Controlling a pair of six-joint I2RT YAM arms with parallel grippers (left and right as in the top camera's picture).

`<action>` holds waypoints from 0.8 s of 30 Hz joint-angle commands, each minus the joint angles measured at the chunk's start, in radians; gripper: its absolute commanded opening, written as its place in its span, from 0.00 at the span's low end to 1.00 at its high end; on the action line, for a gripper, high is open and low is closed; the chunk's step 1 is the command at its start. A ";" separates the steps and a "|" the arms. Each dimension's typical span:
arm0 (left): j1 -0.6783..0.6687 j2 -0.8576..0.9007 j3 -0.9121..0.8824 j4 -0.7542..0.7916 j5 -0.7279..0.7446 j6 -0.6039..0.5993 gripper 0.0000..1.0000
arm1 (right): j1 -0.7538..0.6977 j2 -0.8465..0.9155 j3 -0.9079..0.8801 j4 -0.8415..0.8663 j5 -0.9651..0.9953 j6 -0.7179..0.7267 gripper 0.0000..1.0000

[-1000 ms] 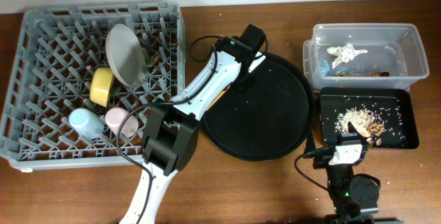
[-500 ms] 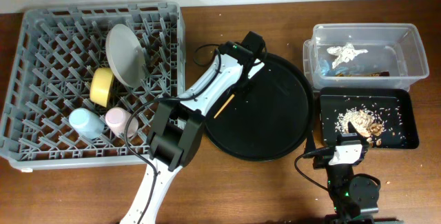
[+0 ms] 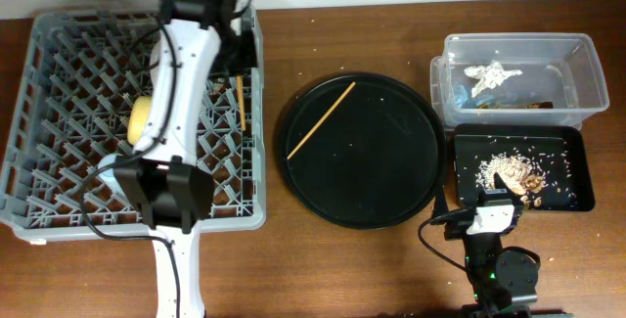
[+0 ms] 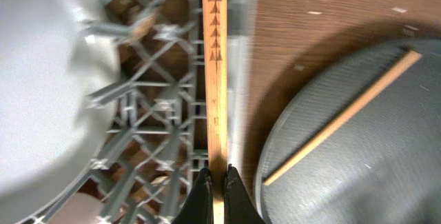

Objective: Sort waste into correct bins and load items into the dishwasher rack
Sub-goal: 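Grasp the second chopstick and place it in the rack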

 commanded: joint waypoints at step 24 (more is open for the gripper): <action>-0.312 0.206 -0.188 0.277 -0.010 0.430 0.37 | -0.005 -0.006 -0.009 -0.003 -0.002 -0.004 0.98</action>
